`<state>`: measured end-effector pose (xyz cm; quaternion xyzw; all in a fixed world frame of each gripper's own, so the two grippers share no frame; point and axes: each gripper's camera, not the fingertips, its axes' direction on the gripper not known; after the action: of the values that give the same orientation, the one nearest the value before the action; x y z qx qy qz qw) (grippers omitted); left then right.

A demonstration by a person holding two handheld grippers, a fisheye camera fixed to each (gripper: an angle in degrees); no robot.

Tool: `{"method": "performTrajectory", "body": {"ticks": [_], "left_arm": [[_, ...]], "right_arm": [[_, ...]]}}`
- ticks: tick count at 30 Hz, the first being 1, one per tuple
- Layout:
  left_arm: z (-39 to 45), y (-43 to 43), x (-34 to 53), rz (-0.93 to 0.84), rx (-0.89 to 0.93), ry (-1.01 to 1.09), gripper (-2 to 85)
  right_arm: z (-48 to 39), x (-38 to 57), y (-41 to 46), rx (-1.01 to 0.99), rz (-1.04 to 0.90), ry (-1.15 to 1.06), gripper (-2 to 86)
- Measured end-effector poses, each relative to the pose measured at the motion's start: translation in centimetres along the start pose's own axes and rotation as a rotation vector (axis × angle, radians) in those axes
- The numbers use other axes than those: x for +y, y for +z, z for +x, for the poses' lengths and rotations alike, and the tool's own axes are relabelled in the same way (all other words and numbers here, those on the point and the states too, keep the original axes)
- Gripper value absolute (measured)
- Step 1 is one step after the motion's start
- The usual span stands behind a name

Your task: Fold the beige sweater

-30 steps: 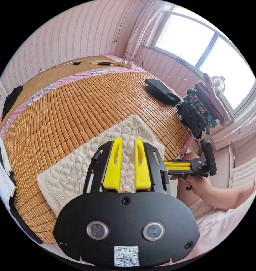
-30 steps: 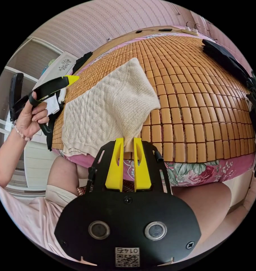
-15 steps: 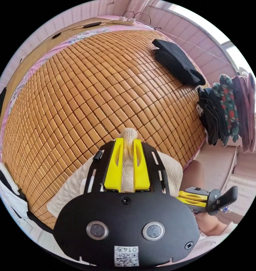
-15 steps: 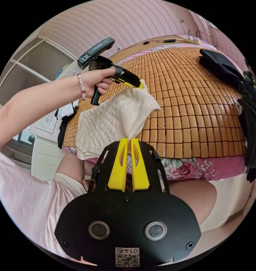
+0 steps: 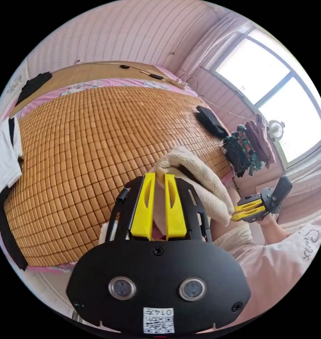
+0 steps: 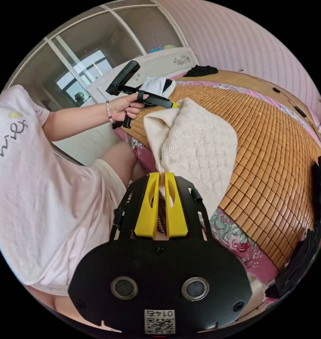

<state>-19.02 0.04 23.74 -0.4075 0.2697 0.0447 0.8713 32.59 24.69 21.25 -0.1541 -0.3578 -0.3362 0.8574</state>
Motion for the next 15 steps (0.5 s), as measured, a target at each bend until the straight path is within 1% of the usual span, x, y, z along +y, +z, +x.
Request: {"method": "performTrajectory", "body": {"ticks": [1, 2, 4, 6, 9, 11, 14, 15], "left_arm": [[-1.7, 0.6, 2.0, -0.035, -0.066, -0.084, 3.9], [-3.1, 0.9, 3.6, -0.060, -0.079, -0.167, 3.6], [-4.4, 0.9, 5.5, -0.044, -0.013, -0.256, 3.6], [-4.7, 0.6, 6.5, -0.010, 0.048, -0.284, 3.8], [-4.2, 0.9, 7.0, 0.025, 0.108, -0.291, 4.4], [-3.5, 1.7, 6.6, 0.055, 0.115, -0.287, 8.0], [-3.1, 3.3, 6.0, 0.078, 0.144, -0.284, 11.3], [-3.1, 3.5, 5.9, 0.086, 0.141, -0.281, 12.0]], "right_arm": [[-0.5, -0.7, 2.7, 0.014, -0.119, -0.030, 0.7], [-1.0, -1.0, 4.3, 0.074, -0.187, -0.041, 0.6], [-1.4, -1.3, 4.8, 0.101, -0.229, -0.063, 1.0], [-1.4, -1.7, 3.6, 0.119, -0.200, -0.062, 2.7], [0.3, -2.5, 1.0, 0.231, -0.108, 0.010, 5.3], [2.6, -3.4, -0.4, 0.297, -0.069, 0.090, 9.7], [6.1, -4.3, -1.1, 0.324, -0.040, 0.196, 15.5], [6.8, -4.4, -1.0, 0.321, -0.039, 0.217, 16.1]]}}
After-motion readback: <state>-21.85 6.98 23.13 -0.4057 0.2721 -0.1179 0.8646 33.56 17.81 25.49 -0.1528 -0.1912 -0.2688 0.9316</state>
